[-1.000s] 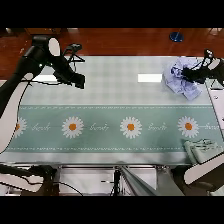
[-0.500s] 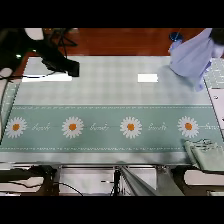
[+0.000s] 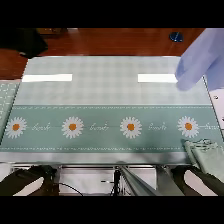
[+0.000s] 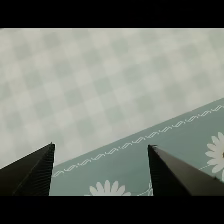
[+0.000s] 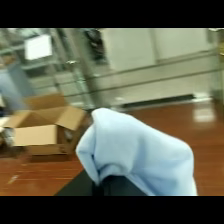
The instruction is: Fold the shirts.
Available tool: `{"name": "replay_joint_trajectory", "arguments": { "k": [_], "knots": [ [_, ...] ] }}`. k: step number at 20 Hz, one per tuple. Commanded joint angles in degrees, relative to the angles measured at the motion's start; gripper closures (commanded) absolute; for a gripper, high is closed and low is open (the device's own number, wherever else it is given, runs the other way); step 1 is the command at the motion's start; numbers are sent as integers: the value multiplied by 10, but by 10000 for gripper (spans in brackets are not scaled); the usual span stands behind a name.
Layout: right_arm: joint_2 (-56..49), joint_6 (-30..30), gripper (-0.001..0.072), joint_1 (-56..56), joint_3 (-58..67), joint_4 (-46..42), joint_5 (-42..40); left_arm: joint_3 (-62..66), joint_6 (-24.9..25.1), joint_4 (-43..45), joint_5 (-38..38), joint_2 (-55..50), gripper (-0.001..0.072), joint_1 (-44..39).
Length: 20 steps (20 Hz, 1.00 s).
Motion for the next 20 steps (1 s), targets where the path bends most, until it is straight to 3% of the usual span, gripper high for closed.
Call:
{"name": "replay_joint_trajectory", "arguments": {
  "k": [1,6,9,15,20],
  "knots": [
    [38,-1,687,0,3,85,68,2,-3,0,1,82,-13,0],
    [-20,-1,687,5,3,76,234,2,-33,0,1,157,-13,0],
    [-73,0,687,80,3,44,302,2,-53,0,1,174,-13,0],
    [-209,0,686,402,3,-182,324,2,-54,0,1,161,-13,0],
    [-335,2,677,557,3,-276,325,2,-54,0,1,144,-13,0]
  ]
}}
